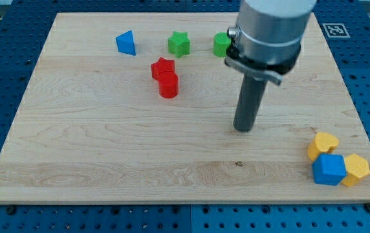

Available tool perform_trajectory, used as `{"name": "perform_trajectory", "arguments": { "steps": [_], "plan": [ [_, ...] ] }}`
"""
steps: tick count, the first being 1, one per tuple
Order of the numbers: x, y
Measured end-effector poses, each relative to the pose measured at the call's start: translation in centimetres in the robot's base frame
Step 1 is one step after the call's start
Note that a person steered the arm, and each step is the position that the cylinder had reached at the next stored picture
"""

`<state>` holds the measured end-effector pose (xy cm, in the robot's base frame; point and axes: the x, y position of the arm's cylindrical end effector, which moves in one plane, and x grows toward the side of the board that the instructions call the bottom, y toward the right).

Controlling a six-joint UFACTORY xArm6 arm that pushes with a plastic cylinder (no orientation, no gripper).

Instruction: Move the blue cube slightly up

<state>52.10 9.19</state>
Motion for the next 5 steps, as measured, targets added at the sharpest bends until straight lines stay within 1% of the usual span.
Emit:
{"name": "perform_trajectory", "arguments": {
  "steps": [1,2,3,5],
  "plan": [
    [4.3,0.7],
    [8.8,3.1],
    [9.8,4.7],
    [9.7,16.5]
  ]
}}
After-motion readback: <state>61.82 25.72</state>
